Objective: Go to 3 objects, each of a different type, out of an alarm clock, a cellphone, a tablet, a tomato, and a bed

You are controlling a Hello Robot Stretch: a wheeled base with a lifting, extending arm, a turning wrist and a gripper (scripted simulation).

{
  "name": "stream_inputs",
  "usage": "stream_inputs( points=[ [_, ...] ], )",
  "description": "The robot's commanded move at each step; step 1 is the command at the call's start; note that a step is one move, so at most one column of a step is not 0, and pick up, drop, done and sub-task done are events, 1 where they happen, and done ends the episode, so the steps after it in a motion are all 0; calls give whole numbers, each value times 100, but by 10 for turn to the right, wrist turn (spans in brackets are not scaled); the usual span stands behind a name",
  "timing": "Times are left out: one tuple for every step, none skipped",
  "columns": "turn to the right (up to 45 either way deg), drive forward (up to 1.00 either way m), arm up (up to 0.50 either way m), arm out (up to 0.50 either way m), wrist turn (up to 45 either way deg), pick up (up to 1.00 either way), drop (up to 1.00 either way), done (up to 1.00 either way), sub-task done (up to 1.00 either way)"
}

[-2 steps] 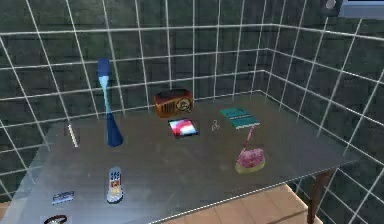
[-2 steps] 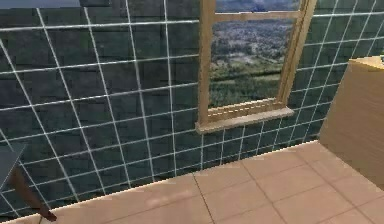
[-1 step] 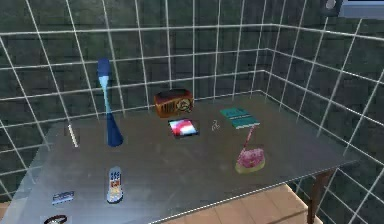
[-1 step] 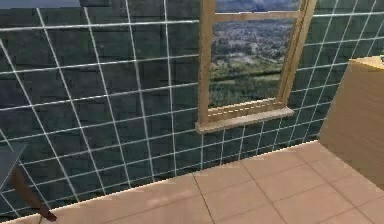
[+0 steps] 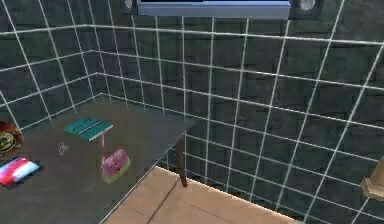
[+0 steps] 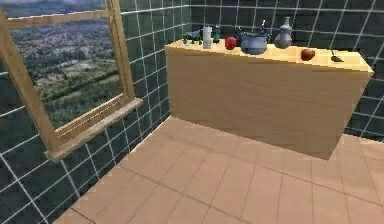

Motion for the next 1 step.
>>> stream_inputs(
  points=[
    [450, 0, 0, 0, 0, 0, 0, 0, 0]
  ],
)
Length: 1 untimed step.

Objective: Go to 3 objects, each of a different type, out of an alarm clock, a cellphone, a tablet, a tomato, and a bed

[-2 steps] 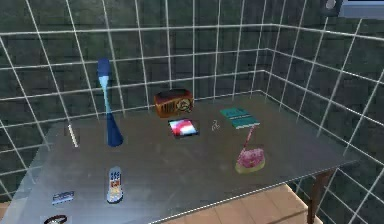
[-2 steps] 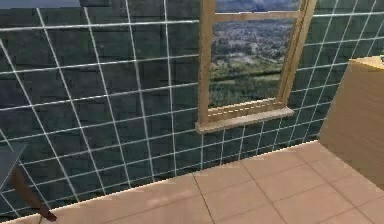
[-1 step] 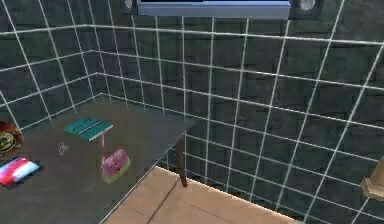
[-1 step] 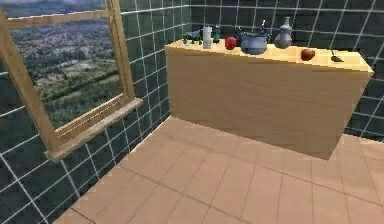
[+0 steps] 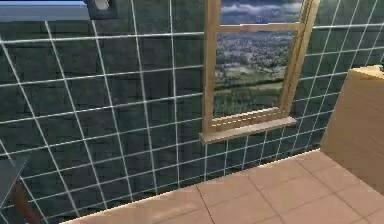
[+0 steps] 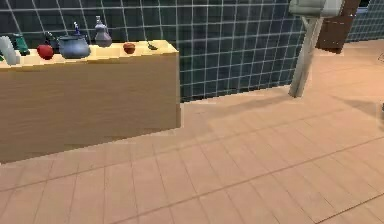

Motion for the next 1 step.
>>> stream_inputs(
  points=[
    [450, 0, 0, 0, 0, 0, 0, 0, 0]
  ],
)
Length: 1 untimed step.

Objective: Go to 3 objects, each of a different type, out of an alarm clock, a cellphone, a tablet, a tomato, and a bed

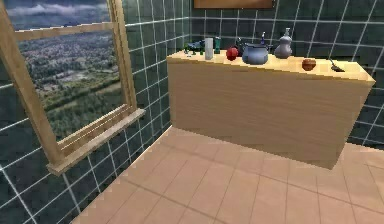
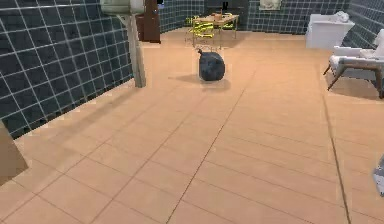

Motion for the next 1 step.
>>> stream_inputs(
  points=[
    [240, 0, 0, 0, 0, 0, 0, 0, 0]
  ],
)
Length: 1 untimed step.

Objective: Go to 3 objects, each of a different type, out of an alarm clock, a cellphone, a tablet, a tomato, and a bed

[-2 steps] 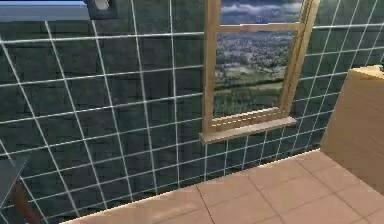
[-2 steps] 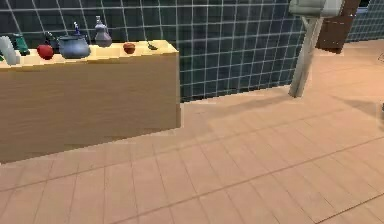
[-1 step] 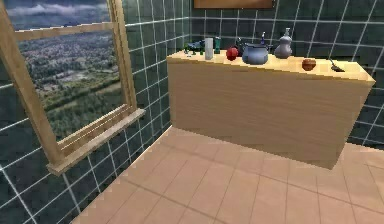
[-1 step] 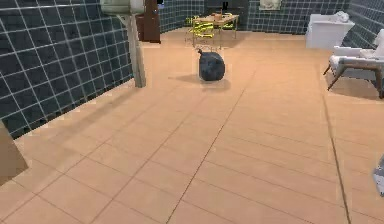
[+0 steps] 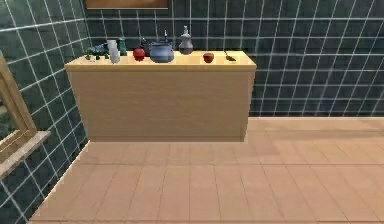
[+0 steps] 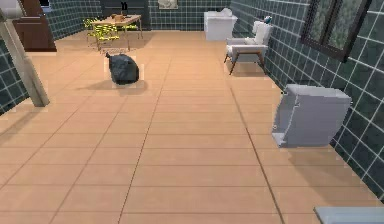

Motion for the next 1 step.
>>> stream_inputs(
  points=[
    [0, 100, 0, 0, 0, 0, 0, 0, 0]
  ],
)
